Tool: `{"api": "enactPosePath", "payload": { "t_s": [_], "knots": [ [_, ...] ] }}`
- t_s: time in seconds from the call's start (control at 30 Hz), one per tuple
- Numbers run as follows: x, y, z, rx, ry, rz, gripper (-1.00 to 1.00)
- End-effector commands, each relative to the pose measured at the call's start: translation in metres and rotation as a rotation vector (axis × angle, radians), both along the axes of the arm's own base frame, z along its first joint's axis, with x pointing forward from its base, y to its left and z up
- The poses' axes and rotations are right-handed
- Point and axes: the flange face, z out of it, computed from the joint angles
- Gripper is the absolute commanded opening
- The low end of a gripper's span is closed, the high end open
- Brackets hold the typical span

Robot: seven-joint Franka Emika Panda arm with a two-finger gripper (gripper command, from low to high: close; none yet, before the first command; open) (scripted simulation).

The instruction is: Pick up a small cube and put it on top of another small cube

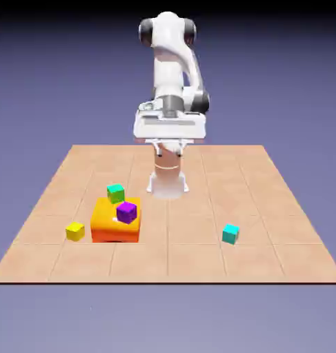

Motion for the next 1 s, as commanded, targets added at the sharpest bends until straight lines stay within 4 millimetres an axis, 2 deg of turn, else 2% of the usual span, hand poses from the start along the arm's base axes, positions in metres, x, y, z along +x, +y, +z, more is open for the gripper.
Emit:
{"api": "enactPosePath", "payload": {
  "t_s": [0.0, 0.2, 0.4, 0.7, 0.97],
  "knots": [
    [0.001, 0.006, -0.002, -0.004, 0.006, -0.011, 0.00],
    [0.005, 0.042, -0.022, -0.026, 0.044, -0.074, 0.00],
    [0.006, 0.076, -0.052, -0.042, 0.084, -0.138, 0.00],
    [0.001, 0.120, -0.107, -0.049, 0.148, -0.233, 0.00],
    [-0.014, 0.154, -0.161, -0.038, 0.202, -0.315, 0.00]
  ]
}}
